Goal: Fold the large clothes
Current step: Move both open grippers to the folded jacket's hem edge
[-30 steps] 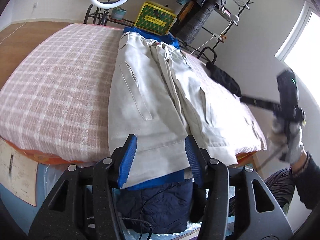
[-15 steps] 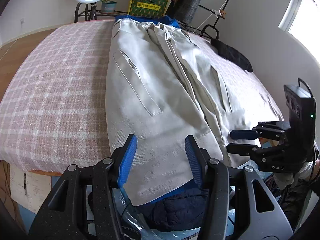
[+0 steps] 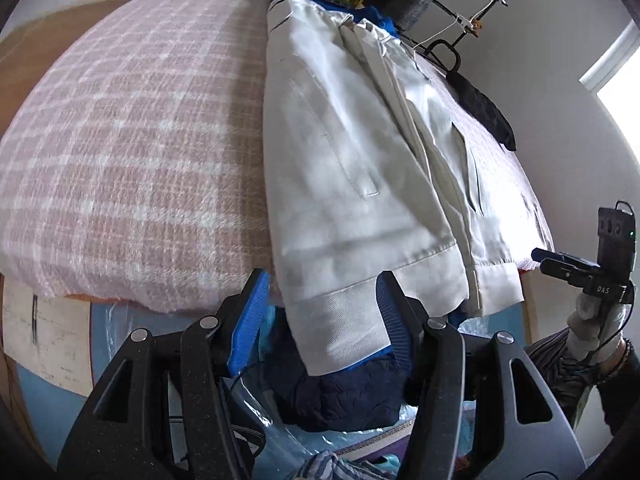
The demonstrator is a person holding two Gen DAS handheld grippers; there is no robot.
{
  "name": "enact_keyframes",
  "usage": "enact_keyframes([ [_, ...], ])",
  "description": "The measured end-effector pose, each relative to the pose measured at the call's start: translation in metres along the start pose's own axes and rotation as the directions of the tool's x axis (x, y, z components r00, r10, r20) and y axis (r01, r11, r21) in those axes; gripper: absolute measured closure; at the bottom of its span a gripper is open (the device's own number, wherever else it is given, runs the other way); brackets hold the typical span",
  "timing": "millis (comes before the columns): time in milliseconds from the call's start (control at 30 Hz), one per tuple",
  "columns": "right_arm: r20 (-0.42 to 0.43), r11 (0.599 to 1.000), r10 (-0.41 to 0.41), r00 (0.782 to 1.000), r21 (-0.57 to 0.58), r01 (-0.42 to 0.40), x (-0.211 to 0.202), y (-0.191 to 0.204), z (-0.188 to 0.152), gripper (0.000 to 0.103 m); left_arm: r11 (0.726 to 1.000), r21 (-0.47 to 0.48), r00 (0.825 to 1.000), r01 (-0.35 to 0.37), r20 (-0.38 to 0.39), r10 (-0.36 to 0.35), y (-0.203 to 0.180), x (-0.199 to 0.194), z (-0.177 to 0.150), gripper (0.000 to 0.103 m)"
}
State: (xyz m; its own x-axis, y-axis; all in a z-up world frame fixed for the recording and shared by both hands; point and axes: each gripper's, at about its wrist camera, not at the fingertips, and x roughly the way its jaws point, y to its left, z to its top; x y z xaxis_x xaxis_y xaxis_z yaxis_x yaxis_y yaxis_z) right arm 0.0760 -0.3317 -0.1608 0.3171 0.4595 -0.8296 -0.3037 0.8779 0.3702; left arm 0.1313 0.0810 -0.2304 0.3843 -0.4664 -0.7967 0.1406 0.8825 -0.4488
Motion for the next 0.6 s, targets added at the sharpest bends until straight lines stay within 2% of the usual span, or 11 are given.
enact_keyframes([
  [100, -0.058, 0.996, 0.062, 0.996, 0.073, -0.058, 0.005, -0.021, -0.013, 0.05, 0.995, -0.089, 0.998, 0.051, -0.041, -0.055, 0.021, 0.006, 0.0, 0.045],
  [233, -0.099, 0.964, 0.194, 0.976, 0.202, -0.171, 0.029, -0.043, -0.024, 0.05, 0.966, -0.216, 0.981, 0.144, -0.099, -0.168, 0.035, 0.024, -0.001, 0.043],
  [400, -0.104, 0.921, 0.304, 0.947, 0.286, -0.264, 0.056, -0.051, -0.024, 0.05, 0.952, -0.228, 0.96, 0.206, -0.139, -0.241, 0.027, 0.038, -0.001, 0.044],
  [600, -0.104, 0.901, 0.376, 0.921, 0.272, -0.338, 0.067, -0.04, -0.019, 0.05, 0.929, -0.28, 0.945, 0.243, -0.15, -0.292, 0.027, 0.05, -0.003, 0.044],
])
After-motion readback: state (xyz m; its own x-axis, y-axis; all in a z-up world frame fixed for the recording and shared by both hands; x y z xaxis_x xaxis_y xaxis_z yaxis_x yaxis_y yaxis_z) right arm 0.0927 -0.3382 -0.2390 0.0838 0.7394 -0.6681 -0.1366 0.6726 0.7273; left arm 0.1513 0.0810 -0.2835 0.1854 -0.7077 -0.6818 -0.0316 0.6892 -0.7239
